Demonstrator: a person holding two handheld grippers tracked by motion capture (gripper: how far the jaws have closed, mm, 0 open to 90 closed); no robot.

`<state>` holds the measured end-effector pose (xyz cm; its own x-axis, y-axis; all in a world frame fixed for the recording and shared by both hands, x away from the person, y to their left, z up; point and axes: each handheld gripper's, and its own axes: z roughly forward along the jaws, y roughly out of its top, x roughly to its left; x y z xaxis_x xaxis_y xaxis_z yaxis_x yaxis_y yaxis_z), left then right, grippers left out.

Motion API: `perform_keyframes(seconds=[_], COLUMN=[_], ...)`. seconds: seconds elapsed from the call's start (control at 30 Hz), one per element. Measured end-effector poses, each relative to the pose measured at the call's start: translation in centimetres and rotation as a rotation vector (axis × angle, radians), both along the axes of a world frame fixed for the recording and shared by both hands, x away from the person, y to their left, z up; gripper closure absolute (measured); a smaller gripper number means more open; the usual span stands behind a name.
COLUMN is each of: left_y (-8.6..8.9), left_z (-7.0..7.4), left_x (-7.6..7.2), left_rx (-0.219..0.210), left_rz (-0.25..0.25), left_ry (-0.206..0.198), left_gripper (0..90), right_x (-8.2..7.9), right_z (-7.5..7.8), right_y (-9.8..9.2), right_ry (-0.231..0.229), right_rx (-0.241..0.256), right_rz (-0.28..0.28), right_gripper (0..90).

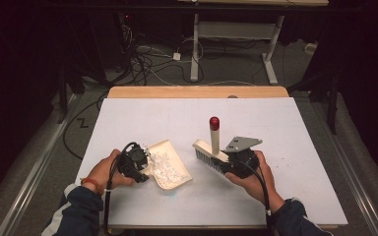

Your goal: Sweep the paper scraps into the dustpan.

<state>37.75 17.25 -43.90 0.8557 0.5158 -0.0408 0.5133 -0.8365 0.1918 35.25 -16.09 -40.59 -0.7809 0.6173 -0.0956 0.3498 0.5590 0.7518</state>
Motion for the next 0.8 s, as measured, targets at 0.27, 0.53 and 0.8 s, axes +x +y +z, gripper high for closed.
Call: perform_keyframes(seconds=[0.27,0.53,0.8], left_y=[-0.1,-0.2,-0.3], left_z=[0.0,-0.1,-0.2], left_x=[0.0,0.2,0.2], left_rx=[0.001,-0.004,-0.001], left_rz=[0.003,0.003,0.004], left_ry=[-0.002,-0.001,0.003], left_gripper=[62.9,63.0,63.0], right_x=[0.1,-1.3,-2.2], right_z=[-0.7,-0.9,-0.6], right_y=[0.6,3.0,4.2], right_ry=[0.038,0.051,0.057], right_rx=[-0.028,-0.024,0.004], right_rz=[0.024,0.107,0.157], right_gripper=[68.1,68.1,68.1])
